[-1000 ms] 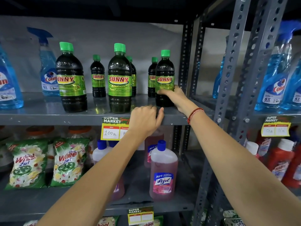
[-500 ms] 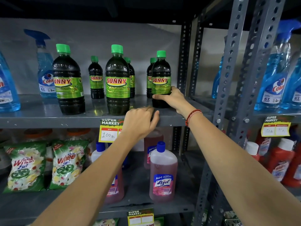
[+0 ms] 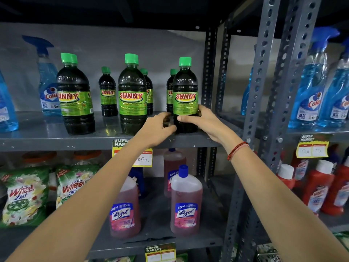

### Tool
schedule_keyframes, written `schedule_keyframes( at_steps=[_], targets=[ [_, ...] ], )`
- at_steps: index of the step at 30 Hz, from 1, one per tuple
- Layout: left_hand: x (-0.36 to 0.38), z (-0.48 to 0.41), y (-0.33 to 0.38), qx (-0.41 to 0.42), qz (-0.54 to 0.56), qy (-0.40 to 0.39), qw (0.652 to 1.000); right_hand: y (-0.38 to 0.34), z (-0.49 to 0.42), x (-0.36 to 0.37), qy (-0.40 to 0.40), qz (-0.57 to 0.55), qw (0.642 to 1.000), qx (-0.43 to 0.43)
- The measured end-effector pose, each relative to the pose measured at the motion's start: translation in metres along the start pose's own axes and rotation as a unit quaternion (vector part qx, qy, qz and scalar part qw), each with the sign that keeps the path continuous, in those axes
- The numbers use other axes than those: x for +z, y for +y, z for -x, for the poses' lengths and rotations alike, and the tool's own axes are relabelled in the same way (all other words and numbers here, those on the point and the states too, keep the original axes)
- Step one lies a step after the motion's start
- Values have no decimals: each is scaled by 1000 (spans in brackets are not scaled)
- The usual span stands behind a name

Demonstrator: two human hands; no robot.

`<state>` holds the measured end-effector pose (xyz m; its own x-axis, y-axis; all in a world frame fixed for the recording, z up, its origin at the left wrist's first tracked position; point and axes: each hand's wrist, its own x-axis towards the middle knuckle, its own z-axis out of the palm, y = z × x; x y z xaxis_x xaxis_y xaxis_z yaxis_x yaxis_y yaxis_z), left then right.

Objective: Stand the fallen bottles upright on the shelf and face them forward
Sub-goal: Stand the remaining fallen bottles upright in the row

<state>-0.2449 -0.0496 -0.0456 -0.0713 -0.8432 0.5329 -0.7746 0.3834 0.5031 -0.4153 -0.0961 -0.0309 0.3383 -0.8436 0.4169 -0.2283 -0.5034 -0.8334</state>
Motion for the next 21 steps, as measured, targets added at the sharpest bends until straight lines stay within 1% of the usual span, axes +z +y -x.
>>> schedule_keyframes(
  at_steps=[2,5,8,11,14,21],
  targets=[
    [-4,-3,0,-19,17,-48,999,0,1,-6,-43,-29,999,8],
    [-5,-1,4,-6,39,-62,997,2,5,-18,-71,-48,996,14],
    [-4,6,10,8,32,-46,998,6,9,-25,-82,-12,996,10],
    [-6,10,11,-1,37,-2,999,6,9,-24,-106,2,994,9],
    [-9,14,10,6,11,36,999,4,9,-23,-132,25,991,-2],
    [-10,17,12,7,-4,42,999,2,10,-22,-157,46,986,-17]
  ],
)
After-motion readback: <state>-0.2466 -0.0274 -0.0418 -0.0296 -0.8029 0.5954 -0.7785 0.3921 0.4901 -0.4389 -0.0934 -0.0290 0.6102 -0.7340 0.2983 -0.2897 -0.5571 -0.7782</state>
